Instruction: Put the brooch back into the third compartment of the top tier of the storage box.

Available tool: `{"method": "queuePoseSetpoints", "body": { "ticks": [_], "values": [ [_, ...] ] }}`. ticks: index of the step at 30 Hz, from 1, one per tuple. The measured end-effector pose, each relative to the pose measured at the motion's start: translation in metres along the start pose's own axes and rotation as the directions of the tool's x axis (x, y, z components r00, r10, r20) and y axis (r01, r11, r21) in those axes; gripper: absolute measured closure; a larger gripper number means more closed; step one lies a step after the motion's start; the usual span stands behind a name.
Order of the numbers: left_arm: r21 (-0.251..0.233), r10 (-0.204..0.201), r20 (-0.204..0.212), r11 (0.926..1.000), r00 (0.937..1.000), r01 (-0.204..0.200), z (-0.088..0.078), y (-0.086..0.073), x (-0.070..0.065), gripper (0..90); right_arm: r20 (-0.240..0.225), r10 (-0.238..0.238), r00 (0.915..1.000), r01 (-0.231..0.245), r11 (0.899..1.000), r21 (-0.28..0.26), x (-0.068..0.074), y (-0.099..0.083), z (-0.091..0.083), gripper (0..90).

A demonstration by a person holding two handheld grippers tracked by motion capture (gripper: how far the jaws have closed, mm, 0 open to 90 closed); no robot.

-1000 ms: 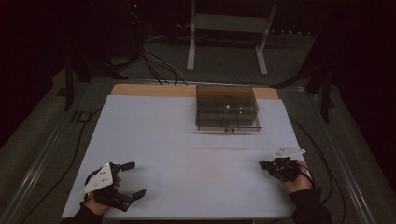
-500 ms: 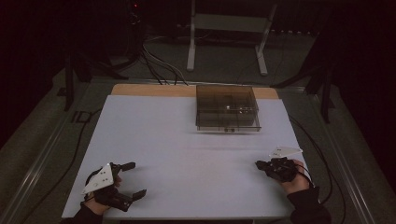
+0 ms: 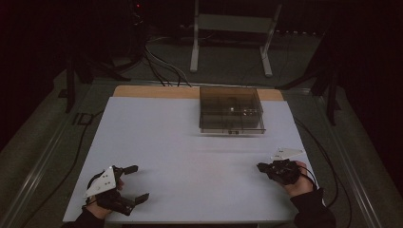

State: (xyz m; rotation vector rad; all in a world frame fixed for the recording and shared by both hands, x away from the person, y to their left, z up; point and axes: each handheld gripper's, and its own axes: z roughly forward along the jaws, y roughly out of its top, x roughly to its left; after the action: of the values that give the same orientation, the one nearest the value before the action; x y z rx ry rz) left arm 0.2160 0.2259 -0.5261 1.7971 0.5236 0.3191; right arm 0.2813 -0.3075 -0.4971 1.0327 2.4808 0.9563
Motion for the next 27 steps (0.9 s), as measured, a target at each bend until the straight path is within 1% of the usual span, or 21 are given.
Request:
{"method": "queuePoseSetpoints", "body": {
  "ticks": [2, 4, 7, 12, 13, 16, 20, 24, 27],
  "values": [
    [-0.003, -0.001, -0.002, 1.0, 1.0, 0.001, 0.0, 0.0, 0.0, 0.6, 0.001, -0.006, 1.0, 0.006, 1.0, -0.001, 0.001, 0.002, -0.001, 85.8],
    [-0.001, -0.001, -0.004, 1.0, 1.0, 0.001, 0.0, 0.0, 0.0, 0.6, -0.008, -0.006, 0.9999, 0.006, 1.0, -0.011, 0.002, 0.005, -0.003, 85.8],
    [0.0, 0.005, -0.004, 1.0, 1.0, -0.005, 0.0, 0.0, 0.0, 0.6, -0.011, -0.02, 0.9997, 0.02, 1.0, -0.012, 0.004, 0.009, -0.005, 85.8],
    [0.002, 0.001, -0.003, 1.0, 1.0, -0.001, 0.0, 0.0, 0.0, 0.6, -0.016, -0.023, 0.9996, 0.023, 1.0, -0.021, 0.007, 0.014, -0.008, 85.8],
    [-0.004, 0.002, -0.003, 1.0, 1.0, -0.002, 0.0, 0.0, 0.0, 0.6, -0.013, -0.035, 0.9993, 0.035, 0.999, -0.014, 0.008, 0.016, -0.008, 85.8],
    [-0.005, 0.002, -0.006, 1.0, 1.0, -0.002, -0.001, 0.0, 0.0, 0.6, -0.019, -0.036, 0.9992, 0.035, 0.999, -0.018, 0.01, 0.02, -0.01, 85.7],
    [-0.007, 0.001, -0.005, 1.0, 1.0, -0.001, -0.001, 0.001, 0.0, 0.6, -0.024, -0.058, 0.998, 0.058, 0.998, -0.029, 0.015, 0.027, -0.013, 85.7],
    [-0.007, 0.003, -0.003, 1.0, 1.0, -0.003, -0.001, 0.001, -0.001, 0.6, -0.032, -0.07, 0.997, 0.069, 0.997, -0.036, 0.016, 0.033, -0.014, 85.7],
    [-0.008, 0.001, -0.007, 1.0, 1.0, -0.001, -0.001, 0.001, -0.001, 0.6, -0.035, -0.068, 0.9971, 0.067, 0.997, -0.04, 0.016, 0.037, -0.015, 85.8]
  ]
}}
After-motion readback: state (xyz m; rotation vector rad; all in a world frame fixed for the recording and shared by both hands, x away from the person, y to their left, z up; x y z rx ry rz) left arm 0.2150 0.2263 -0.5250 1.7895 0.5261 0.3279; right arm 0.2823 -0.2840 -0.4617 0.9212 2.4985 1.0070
